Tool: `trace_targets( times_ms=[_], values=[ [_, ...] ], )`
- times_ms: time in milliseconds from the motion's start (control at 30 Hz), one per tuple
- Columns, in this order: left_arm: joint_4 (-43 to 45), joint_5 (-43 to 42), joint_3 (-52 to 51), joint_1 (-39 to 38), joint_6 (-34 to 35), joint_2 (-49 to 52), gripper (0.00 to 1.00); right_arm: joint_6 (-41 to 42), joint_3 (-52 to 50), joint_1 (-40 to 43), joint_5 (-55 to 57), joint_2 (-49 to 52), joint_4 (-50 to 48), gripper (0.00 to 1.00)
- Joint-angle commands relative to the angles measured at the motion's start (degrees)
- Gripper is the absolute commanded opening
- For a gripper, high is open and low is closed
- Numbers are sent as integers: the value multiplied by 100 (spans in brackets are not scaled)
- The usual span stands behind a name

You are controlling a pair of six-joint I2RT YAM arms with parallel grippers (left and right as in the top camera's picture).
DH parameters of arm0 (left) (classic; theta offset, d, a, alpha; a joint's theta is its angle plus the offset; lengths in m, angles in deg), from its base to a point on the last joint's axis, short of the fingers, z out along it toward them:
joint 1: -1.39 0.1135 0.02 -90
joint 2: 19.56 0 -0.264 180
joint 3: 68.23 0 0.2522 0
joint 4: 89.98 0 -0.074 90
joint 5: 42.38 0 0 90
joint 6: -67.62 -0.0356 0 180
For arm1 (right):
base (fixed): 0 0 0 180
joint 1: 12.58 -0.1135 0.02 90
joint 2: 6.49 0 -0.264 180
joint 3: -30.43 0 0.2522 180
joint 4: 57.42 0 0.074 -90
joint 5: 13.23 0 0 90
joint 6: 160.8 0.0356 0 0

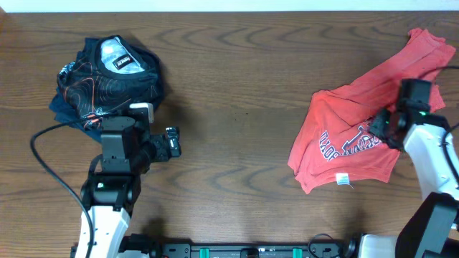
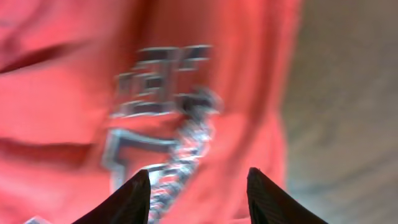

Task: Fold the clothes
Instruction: 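Drag the red t-shirt leftward with the right gripper toward center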

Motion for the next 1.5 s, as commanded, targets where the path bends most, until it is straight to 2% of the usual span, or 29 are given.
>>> trace_targets(
  times_ms=[0,167,233,500,733,833,867,967,1000,1100,1200,1400,1467],
  values=[
    [149,-503,138,-195,68,330,98,142,-96,352,269,-59,61,48],
    [483,-505,140,-820,83,1008,98,142,-387,815,264,-46,-4,48],
    [634,-501,140,-1106,83,1276,98,140,-527,911,234,-46,-76,43],
    [1432,-494,140,-2205,343,2277,98,140,-1211,920,-131,-46,-721,41],
    [2083,-494,140,-2739,586,2734,98,136,-1821,922,-238,-46,-1259,39],
    [2299,-496,140,-2914,603,2903,98,140,-1976,916,-293,-46,-1329,32],
    [2352,-494,140,-2975,636,2968,98,140,-2015,916,-361,-46,-1342,27],
    [2387,-494,140,-3108,761,3119,98,127,-2072,911,-780,-46,-1327,4],
    [2387,-496,140,-3141,772,3150,98,46,-2081,901,-999,-46,-1311,1],
    [2524,-498,140,-3224,774,3191,98,-334,-2085,815,-1593,-46,-1314,1],
    [2859,-496,140,-3268,841,3191,98,-374,-2085,702,-1838,-46,-1233,1],
    [3375,-527,140,-3274,1652,3324,98,-376,-2085,341,-2361,-46,-807,1],
    [3576,-752,140,-3283,1687,3460,98,-376,-2085,111,-2391,-46,-691,1]
  ],
)
